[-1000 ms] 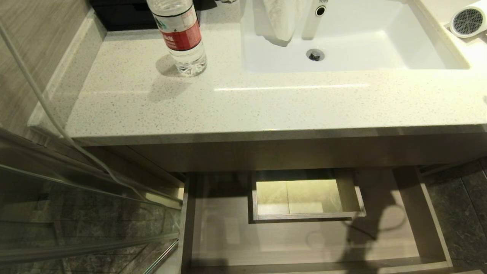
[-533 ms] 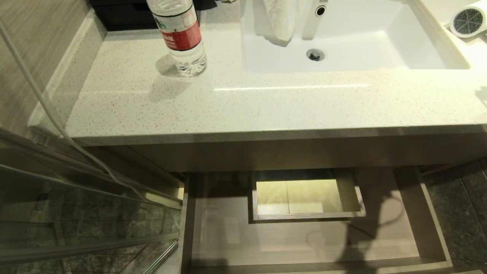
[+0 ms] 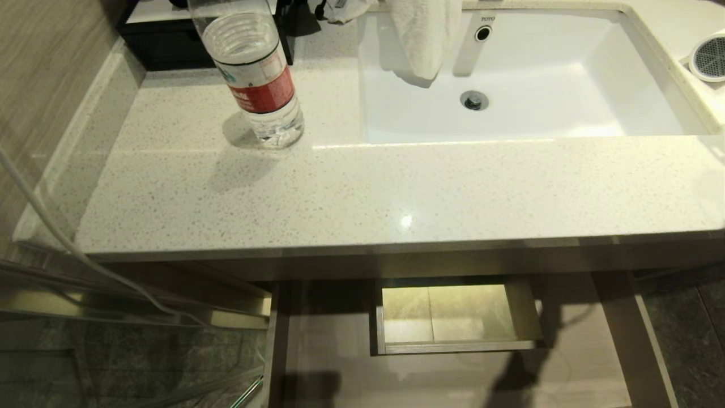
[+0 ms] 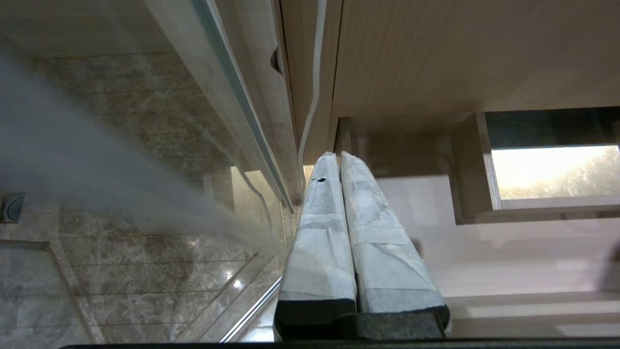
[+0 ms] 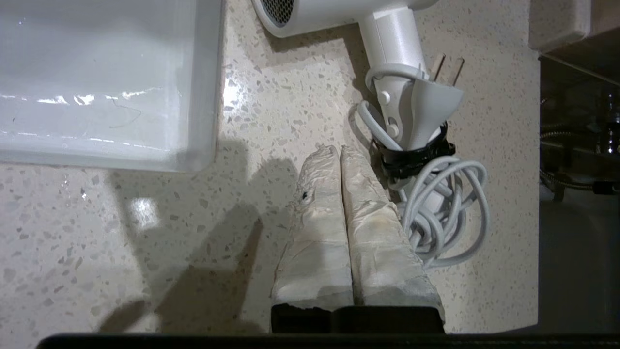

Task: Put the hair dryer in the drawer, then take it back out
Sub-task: Pick up the hairdryer

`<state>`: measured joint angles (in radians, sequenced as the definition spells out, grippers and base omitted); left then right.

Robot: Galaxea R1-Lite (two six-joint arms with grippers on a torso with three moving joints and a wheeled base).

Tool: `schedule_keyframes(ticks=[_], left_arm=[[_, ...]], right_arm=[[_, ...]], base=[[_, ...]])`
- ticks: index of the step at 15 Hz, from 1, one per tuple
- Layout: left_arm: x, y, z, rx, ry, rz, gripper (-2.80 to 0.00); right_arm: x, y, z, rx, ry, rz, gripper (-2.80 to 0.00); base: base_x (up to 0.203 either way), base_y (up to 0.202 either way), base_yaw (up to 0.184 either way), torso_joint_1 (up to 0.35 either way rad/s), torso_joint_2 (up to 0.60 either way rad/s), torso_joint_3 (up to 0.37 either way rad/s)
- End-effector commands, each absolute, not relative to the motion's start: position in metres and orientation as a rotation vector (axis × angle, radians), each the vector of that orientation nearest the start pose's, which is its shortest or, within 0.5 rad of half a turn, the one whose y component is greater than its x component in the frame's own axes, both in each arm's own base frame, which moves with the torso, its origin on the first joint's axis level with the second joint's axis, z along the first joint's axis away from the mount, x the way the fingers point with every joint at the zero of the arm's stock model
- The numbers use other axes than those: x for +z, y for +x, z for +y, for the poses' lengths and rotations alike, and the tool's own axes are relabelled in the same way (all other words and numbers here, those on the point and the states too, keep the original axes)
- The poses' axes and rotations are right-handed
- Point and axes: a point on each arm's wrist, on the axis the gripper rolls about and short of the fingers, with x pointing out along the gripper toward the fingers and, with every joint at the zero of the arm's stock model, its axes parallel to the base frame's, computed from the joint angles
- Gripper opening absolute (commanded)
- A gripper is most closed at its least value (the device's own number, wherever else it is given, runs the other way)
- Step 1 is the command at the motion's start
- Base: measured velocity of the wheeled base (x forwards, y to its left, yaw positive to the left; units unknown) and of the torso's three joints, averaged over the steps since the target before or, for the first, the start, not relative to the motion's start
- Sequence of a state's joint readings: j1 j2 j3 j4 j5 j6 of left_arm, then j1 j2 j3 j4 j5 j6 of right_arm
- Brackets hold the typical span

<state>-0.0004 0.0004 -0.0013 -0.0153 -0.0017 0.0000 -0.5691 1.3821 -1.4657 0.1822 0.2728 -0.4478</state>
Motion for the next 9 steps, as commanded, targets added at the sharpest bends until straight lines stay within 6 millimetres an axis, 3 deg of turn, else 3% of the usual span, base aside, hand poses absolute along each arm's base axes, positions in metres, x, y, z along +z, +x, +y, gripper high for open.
schedule_keyframes(ticks=[1, 4, 9], left_arm=[[0.078, -0.023, 0.000, -0.003, 0.001, -0.015, -2.80], [0.077, -0.023, 0.000, -0.003, 0.000, -0.014, -2.80], [0.078, -0.023, 0.000, -0.002, 0.001, -0.015, -2.80]], right_arm=[[0.376, 0.180, -0.108, -0.269, -0.413, 0.148, -2.80], [0.379, 0.180, -0.109, -0.277, -0.427, 0.135, -2.80], [0.377, 0.189, -0.134, -0.347, -0.417, 0.168, -2.80]], base=[[0.000, 0.000, 0.000, 0.240, -0.10, 0.118], [0.000, 0.000, 0.000, 0.090, -0.03, 0.044], [0.000, 0.000, 0.000, 0.000, 0.00, 0.000]])
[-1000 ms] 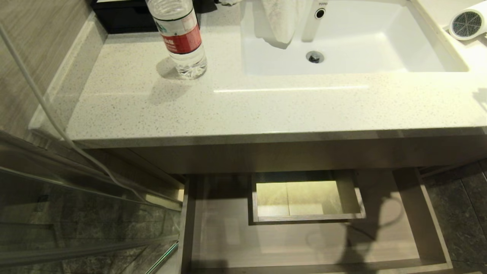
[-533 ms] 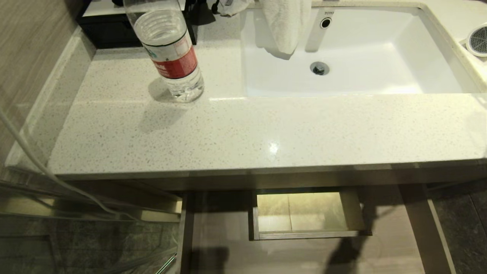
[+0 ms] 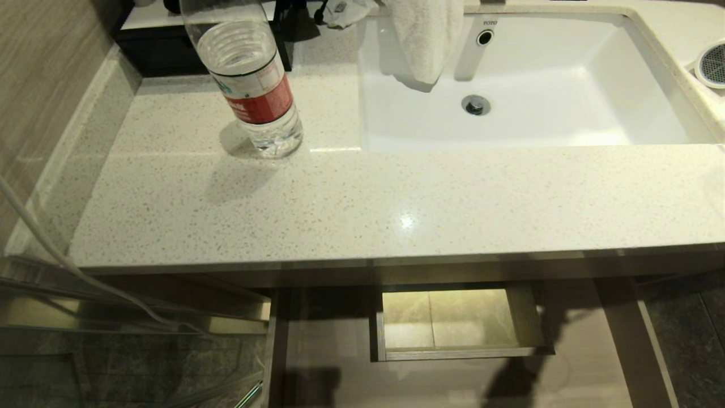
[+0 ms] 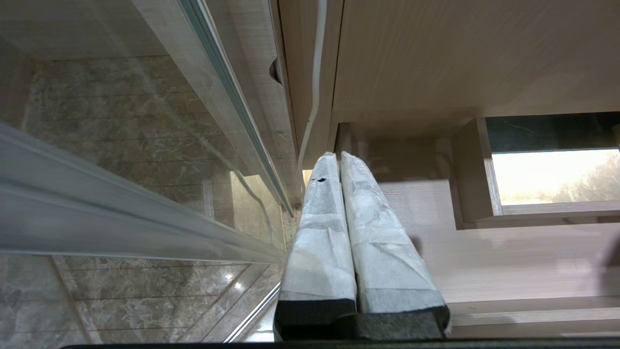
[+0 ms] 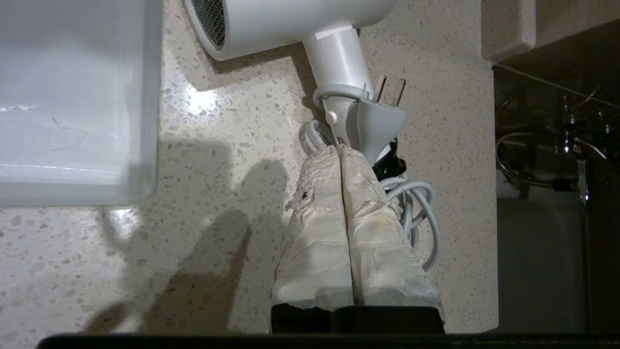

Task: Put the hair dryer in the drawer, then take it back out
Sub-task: Pick up the hairdryer

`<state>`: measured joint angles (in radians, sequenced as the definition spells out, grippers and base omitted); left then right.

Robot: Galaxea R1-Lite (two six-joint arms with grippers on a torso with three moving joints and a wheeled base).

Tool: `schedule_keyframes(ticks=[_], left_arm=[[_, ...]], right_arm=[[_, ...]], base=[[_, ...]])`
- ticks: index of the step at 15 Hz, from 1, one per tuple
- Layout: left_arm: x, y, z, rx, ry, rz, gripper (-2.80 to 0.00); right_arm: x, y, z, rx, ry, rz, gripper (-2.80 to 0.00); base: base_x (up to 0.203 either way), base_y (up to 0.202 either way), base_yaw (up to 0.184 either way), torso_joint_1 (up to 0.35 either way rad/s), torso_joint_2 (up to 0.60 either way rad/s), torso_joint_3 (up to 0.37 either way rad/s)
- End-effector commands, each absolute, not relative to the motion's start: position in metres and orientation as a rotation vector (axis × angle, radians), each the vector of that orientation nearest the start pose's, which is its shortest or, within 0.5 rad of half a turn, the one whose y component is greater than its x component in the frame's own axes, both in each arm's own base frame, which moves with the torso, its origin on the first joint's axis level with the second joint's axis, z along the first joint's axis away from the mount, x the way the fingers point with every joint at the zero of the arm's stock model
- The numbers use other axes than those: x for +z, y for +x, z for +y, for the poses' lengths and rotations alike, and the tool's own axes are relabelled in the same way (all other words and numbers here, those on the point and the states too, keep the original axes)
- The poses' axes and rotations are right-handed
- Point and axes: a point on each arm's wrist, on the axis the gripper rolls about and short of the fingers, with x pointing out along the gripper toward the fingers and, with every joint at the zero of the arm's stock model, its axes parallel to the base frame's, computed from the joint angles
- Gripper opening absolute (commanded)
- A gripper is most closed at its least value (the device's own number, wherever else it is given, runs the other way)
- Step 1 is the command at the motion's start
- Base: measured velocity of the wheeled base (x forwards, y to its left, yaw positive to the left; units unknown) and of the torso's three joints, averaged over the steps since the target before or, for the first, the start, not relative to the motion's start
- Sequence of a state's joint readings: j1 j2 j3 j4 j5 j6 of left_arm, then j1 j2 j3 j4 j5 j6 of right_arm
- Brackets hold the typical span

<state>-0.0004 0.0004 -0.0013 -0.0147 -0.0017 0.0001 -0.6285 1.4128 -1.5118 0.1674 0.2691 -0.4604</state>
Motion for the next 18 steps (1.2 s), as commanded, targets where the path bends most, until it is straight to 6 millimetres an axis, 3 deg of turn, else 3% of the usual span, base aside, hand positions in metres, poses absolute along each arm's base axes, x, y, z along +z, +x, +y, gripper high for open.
schedule_keyframes(ticks=[1, 3, 4, 12, 18], left_arm=[[0.078, -0.023, 0.000, -0.002, 0.000, -0.015, -2.80], [0.078, -0.023, 0.000, -0.002, 0.002, -0.015, -2.80], [0.078, -0.023, 0.000, -0.002, 0.002, -0.015, -2.80], [0.078, -0.023, 0.000, -0.002, 0.000, -0.015, -2.80], [0.078, -0.023, 0.000, -0.002, 0.000, -0.015, -2.80]], right_arm=[[0.376, 0.191, -0.138, -0.356, -0.416, 0.169, -2.80], [0.372, 0.195, -0.148, -0.367, -0.410, 0.197, -2.80], [0.369, 0.198, -0.151, -0.366, -0.422, 0.211, 0.00], [0.368, 0.222, -0.177, -0.392, -0.436, 0.198, 0.00], [0.357, 0.236, -0.194, -0.401, -0.400, 0.224, 0.00]], base=[[0.000, 0.000, 0.000, 0.000, 0.00, 0.000], [0.000, 0.000, 0.000, 0.000, 0.00, 0.000], [0.000, 0.000, 0.000, 0.000, 0.00, 0.000], [0.000, 0.000, 0.000, 0.000, 0.00, 0.000], [0.000, 0.000, 0.000, 0.000, 0.00, 0.000]])
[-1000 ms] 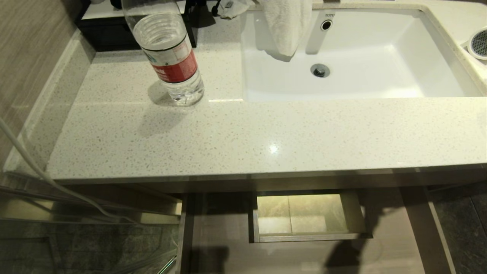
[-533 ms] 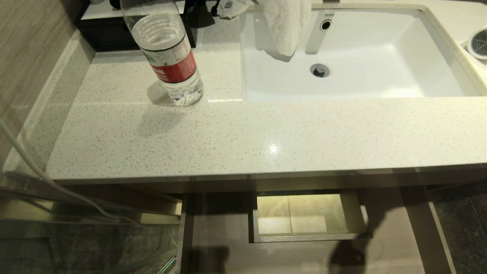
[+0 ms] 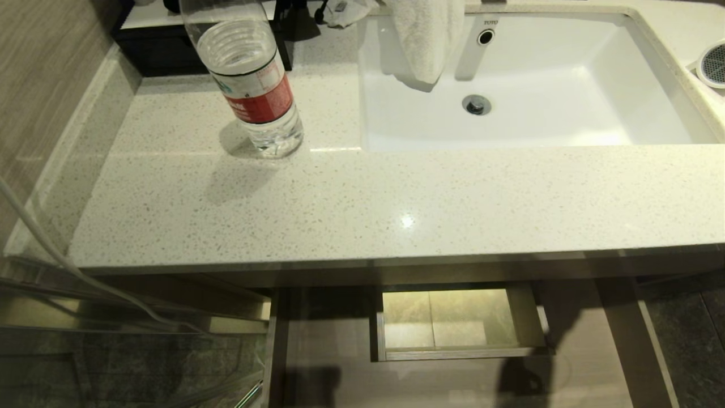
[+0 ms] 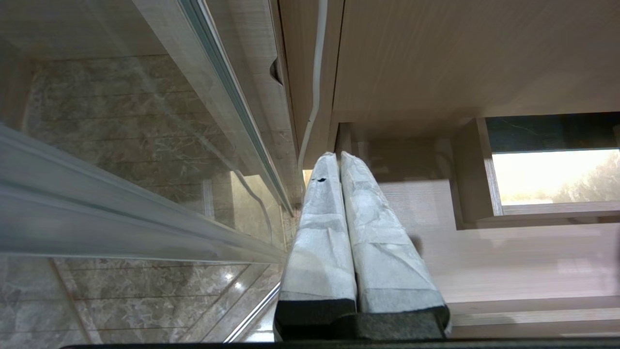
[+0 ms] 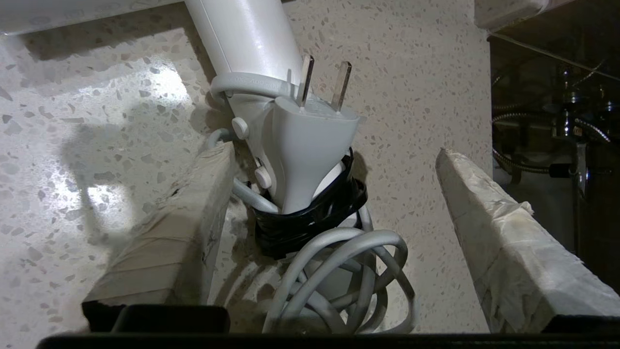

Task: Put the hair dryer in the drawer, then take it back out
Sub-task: Pick up the hairdryer

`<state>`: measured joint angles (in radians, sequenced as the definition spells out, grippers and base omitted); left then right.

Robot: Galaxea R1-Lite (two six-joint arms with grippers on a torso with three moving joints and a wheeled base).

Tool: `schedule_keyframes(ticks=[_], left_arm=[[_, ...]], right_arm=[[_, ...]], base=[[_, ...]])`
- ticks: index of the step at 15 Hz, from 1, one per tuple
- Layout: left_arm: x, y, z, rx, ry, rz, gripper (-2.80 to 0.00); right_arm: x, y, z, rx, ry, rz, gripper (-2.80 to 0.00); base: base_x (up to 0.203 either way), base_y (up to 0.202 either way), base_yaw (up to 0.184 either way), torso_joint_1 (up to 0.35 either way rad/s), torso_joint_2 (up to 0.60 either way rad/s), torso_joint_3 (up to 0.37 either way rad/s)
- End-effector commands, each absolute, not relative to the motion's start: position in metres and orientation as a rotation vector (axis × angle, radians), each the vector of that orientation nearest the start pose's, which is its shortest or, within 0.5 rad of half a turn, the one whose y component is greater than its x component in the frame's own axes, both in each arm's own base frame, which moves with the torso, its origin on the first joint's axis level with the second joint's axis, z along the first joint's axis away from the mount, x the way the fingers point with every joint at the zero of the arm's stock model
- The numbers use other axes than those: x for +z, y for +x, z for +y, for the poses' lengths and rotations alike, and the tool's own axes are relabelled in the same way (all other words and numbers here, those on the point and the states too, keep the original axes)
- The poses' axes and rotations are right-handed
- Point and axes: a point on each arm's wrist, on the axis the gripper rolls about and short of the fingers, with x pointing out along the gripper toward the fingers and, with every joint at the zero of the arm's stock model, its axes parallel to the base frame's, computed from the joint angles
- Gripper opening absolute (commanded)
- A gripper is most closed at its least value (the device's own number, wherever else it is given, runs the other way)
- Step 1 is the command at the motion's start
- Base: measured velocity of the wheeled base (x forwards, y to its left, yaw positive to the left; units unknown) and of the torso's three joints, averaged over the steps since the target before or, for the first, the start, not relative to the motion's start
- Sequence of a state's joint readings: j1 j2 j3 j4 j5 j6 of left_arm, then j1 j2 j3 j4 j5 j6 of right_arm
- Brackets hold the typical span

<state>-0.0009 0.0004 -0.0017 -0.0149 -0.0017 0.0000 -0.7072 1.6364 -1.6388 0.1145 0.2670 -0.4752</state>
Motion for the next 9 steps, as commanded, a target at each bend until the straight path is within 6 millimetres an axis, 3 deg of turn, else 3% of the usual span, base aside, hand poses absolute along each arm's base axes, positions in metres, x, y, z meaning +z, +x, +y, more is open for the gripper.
schedule_keyframes(ticks=[1, 9], left_arm=[[0.078, -0.023, 0.000, -0.002, 0.000, -0.015, -2.80], [0.078, -0.023, 0.000, -0.002, 0.000, -0.015, -2.80]], right_arm=[[0.355, 0.240, -0.197, -0.398, -0.372, 0.224, 0.00], [0.347, 0.263, -0.209, -0.330, -0.202, 0.291, 0.00]], base=[[0.000, 0.000, 0.000, 0.000, 0.00, 0.000], [0.000, 0.000, 0.000, 0.000, 0.00, 0.000]])
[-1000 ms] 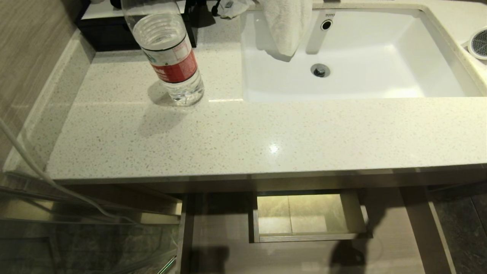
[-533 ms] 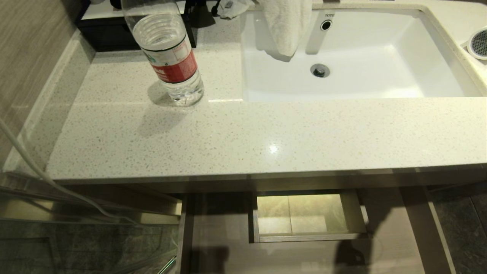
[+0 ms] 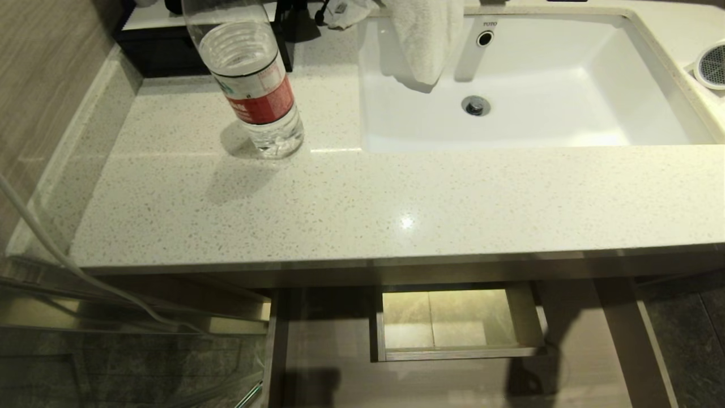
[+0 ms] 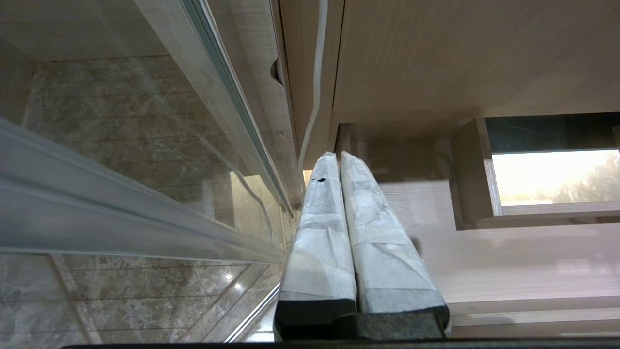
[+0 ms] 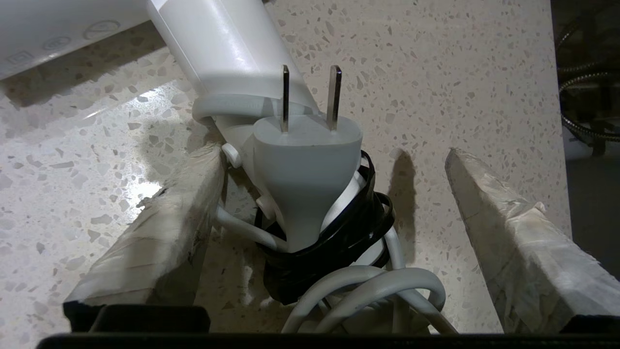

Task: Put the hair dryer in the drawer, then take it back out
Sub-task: Pick up the hairdryer

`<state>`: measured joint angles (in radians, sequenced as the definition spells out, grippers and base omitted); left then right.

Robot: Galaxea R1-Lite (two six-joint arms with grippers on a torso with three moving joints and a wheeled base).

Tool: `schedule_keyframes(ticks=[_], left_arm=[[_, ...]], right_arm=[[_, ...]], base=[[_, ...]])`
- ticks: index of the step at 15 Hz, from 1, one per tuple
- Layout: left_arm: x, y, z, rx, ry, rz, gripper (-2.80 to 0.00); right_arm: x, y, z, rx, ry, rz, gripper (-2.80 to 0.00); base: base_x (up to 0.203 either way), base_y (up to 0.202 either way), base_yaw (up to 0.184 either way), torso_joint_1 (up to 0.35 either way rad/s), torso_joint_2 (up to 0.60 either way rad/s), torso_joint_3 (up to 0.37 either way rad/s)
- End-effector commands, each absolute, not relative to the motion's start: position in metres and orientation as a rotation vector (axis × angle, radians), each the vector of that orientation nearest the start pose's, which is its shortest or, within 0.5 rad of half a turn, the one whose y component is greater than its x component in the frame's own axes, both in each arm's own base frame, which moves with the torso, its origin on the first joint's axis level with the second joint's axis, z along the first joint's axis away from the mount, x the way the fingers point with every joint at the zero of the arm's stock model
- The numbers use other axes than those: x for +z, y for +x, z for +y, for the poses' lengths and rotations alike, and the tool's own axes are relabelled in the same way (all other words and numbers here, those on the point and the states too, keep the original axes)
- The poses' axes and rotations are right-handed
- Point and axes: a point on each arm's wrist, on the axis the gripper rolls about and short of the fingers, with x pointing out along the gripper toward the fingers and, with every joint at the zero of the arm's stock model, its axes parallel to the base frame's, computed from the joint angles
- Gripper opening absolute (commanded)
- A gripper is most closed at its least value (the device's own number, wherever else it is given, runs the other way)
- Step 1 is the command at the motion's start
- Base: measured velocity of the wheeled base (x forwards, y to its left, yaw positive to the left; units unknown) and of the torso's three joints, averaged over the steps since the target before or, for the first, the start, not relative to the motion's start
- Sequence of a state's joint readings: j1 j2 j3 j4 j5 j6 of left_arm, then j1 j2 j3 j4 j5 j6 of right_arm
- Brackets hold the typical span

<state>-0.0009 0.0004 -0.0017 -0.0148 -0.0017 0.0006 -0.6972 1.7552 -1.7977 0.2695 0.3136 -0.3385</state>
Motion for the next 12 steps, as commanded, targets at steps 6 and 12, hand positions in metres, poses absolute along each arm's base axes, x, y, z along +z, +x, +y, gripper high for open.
schedule_keyframes(ticks=[6, 12], left_arm=[[0.078, -0.023, 0.000, -0.002, 0.000, -0.015, -2.80], [0.078, -0.023, 0.000, -0.002, 0.000, -0.015, -2.80]], right_arm=[[0.330, 0.268, -0.209, -0.301, -0.099, 0.411, -2.80], [0.329, 0.266, -0.203, -0.277, -0.086, 0.443, -2.80]], base=[[0.000, 0.000, 0.000, 0.000, 0.00, 0.000], [0.000, 0.000, 0.000, 0.000, 0.00, 0.000]])
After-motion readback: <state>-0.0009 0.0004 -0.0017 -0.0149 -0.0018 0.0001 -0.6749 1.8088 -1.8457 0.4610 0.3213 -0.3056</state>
